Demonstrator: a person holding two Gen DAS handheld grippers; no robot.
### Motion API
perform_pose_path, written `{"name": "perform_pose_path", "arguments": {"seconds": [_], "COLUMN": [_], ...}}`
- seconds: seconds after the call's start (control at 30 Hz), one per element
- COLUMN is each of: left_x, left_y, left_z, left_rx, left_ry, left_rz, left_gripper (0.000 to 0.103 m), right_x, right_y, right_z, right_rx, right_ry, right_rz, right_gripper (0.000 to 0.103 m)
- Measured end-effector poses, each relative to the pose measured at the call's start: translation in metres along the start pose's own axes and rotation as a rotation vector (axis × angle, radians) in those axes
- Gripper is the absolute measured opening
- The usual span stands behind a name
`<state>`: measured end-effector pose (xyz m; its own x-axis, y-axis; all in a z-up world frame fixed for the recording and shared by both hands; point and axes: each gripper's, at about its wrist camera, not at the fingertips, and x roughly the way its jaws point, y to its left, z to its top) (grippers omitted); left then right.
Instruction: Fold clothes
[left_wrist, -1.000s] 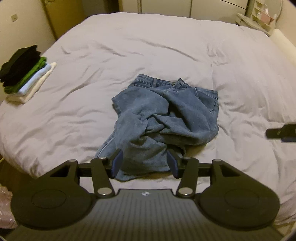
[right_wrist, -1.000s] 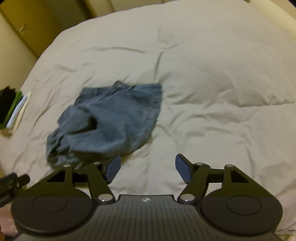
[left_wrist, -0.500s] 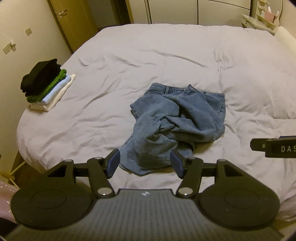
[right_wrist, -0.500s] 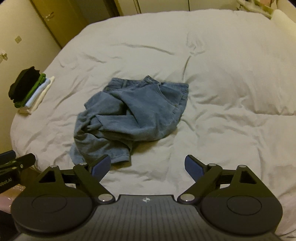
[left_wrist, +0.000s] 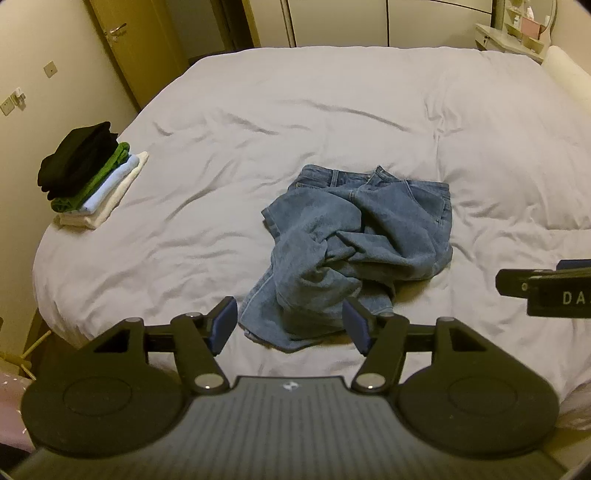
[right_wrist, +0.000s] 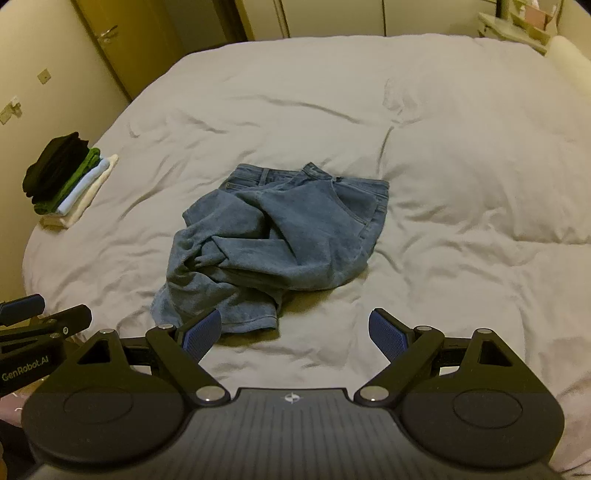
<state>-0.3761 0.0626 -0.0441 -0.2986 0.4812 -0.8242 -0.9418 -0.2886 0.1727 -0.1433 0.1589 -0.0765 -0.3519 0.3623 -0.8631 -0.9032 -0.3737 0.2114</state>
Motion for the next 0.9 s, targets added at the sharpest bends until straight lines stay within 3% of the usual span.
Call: {"name": "perform_pose_path", "arguments": {"seconds": [0.43, 0.67, 0.9], "left_x": [-0.003, 0.038, 0.093], "left_y": [-0.02, -0.012, 0.002], "left_z": [-0.028, -0.033, -0.023], "left_rx": [-0.051, -0.09, -0.127], "left_ry": [0.022, 0.09, 0.162], "left_rz": [-0.008, -0.047, -0.076], "left_gripper": [0.066, 0.068, 0.07], "right_x": [-0.007, 0.019, 0.071], "right_y": [-0.027, -0.045, -0.042], "right_z": [-0.014, -0.006, 0.02], "right_rx": [-0.02, 0.022, 0.041], "right_ry": [-0.002, 0.043, 0.119], "right_rz": [0.018, 0.076, 0.055], "right_gripper": [0.089, 0.089, 0.089]}}
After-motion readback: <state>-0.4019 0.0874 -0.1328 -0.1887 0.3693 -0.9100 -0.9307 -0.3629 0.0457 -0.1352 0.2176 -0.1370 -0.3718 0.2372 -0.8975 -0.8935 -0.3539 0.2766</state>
